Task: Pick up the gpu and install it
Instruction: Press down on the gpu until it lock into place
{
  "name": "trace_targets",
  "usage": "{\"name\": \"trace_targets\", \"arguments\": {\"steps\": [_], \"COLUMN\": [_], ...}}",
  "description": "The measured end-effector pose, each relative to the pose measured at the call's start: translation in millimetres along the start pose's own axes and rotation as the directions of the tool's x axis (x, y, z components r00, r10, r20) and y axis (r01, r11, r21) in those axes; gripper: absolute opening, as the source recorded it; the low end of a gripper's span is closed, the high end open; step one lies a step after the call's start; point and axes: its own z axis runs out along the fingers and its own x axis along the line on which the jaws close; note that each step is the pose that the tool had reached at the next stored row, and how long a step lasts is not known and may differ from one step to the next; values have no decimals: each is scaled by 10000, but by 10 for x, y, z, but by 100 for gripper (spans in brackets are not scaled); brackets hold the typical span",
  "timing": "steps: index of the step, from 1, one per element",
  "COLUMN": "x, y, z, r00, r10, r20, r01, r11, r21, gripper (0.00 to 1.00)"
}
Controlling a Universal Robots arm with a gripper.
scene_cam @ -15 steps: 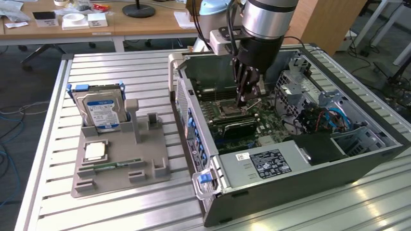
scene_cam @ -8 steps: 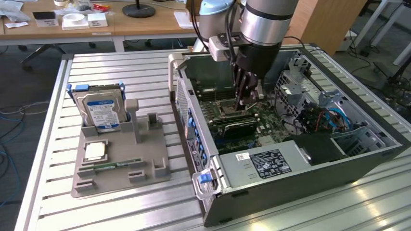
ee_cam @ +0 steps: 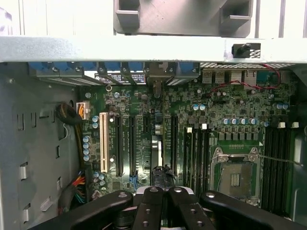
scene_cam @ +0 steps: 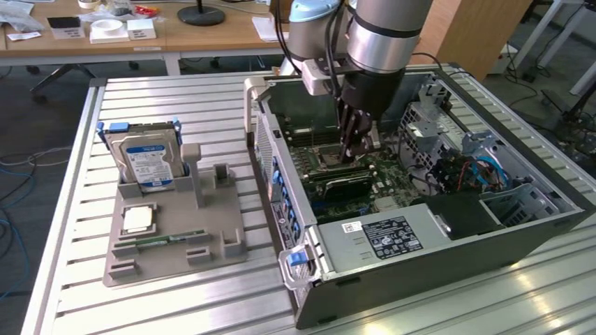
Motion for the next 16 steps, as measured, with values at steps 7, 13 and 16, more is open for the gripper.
{"name": "trace_targets", "arguments": {"steps": [7,13,16], "x": [-41,-58,-66], "y": [0,-1,-5], "z": [23,121,160], "r00": [10000,10000,10000], "r10": [-1,-1,1], "r20": [5,4,4], "r01": [1,1,-1], "r11": [10000,10000,10000], "r21": [2,1,-1], "gripper": [11,11,11]}}
